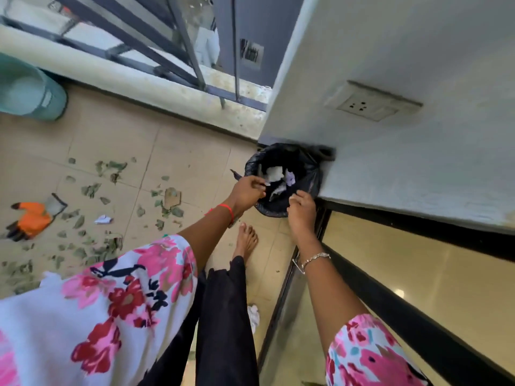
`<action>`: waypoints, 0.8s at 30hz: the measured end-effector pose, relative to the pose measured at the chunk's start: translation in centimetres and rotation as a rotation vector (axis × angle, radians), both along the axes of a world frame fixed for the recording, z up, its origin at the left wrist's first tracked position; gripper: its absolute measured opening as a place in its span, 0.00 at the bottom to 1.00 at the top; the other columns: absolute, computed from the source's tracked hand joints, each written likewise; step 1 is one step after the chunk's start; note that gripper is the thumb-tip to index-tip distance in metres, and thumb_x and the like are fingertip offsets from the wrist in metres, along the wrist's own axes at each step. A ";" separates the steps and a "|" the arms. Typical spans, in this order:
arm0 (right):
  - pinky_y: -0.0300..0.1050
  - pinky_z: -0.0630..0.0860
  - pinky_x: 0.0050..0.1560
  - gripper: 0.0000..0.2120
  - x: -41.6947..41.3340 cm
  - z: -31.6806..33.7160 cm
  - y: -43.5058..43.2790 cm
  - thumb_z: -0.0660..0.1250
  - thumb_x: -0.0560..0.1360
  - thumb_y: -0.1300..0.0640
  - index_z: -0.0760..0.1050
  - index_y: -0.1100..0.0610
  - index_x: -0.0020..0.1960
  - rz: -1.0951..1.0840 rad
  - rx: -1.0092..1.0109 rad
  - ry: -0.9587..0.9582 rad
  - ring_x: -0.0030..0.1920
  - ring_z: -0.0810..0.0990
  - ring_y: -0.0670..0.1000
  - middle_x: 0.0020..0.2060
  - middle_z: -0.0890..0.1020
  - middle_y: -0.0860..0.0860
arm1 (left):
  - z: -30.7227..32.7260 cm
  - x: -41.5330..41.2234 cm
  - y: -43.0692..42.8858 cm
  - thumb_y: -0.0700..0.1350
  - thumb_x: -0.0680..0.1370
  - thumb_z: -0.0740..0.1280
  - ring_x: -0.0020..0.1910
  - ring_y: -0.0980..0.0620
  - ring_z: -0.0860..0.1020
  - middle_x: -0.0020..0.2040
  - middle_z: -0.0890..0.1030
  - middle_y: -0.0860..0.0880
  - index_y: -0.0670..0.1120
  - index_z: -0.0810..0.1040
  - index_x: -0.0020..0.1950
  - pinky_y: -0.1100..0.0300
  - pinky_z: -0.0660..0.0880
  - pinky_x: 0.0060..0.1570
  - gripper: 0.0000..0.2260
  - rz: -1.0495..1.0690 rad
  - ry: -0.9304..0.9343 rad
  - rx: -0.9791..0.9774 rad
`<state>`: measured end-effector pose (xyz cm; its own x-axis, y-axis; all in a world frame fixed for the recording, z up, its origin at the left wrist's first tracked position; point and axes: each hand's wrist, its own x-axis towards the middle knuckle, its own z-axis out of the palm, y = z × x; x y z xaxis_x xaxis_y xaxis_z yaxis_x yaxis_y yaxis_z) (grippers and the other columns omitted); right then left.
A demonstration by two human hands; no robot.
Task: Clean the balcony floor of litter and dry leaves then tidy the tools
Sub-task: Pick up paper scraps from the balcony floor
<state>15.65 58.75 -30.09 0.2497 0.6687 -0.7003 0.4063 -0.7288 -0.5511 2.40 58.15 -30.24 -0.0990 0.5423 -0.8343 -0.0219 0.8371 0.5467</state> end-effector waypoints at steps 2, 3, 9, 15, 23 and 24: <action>0.48 0.73 0.54 0.12 -1.0 1.5 -0.3 0.60 0.77 0.65 0.72 0.65 0.60 0.177 -0.043 -0.064 0.55 0.77 0.59 0.56 0.79 0.61 | 0.9 -1.3 -1.5 0.29 0.75 0.62 0.41 0.50 0.73 0.38 0.76 0.45 0.33 0.75 0.58 0.65 0.68 0.37 0.12 -0.010 0.057 -0.011; 0.46 0.72 0.53 0.12 -1.6 2.5 -0.6 0.60 0.77 0.65 0.72 0.66 0.60 0.272 -0.060 -0.080 0.56 0.77 0.59 0.55 0.79 0.61 | 1.9 -2.1 -2.4 0.31 0.76 0.62 0.42 0.49 0.74 0.41 0.77 0.43 0.33 0.76 0.57 0.63 0.68 0.36 0.11 -0.016 0.087 -0.006; 0.41 0.67 0.54 0.13 -9.1 8.7 -1.8 0.59 0.75 0.67 0.75 0.67 0.58 0.923 -0.070 -0.090 0.59 0.74 0.59 0.56 0.78 0.61 | 8.6 -8.4 -8.2 0.30 0.75 0.58 0.51 0.42 0.79 0.51 0.81 0.36 0.36 0.77 0.55 0.60 0.71 0.44 0.13 0.092 0.213 0.021; 0.44 0.69 0.54 0.13 -20.2 11.2 -5.5 0.58 0.73 0.67 0.77 0.66 0.55 1.414 0.017 -0.035 0.57 0.75 0.60 0.55 0.79 0.61 | 11.3 -14.1 -16.3 0.30 0.75 0.56 0.54 0.41 0.78 0.52 0.81 0.36 0.35 0.77 0.55 0.61 0.68 0.41 0.14 0.381 0.316 -0.025; 0.43 0.69 0.47 0.11 -26.9 7.5 -14.0 0.60 0.76 0.64 0.75 0.65 0.57 1.724 -0.053 -0.044 0.54 0.76 0.61 0.54 0.78 0.63 | 7.4 -18.2 -28.5 0.32 0.76 0.59 0.50 0.39 0.78 0.52 0.81 0.37 0.37 0.78 0.55 0.55 0.71 0.44 0.12 0.537 0.403 -0.153; 0.41 0.67 0.47 0.12 -27.1 6.7 -14.8 0.61 0.76 0.64 0.74 0.65 0.57 1.733 -0.065 -0.056 0.55 0.76 0.59 0.55 0.77 0.62 | 6.7 -18.4 -29.7 0.32 0.76 0.58 0.49 0.39 0.78 0.51 0.81 0.36 0.38 0.78 0.55 0.54 0.72 0.44 0.12 0.543 0.399 -0.162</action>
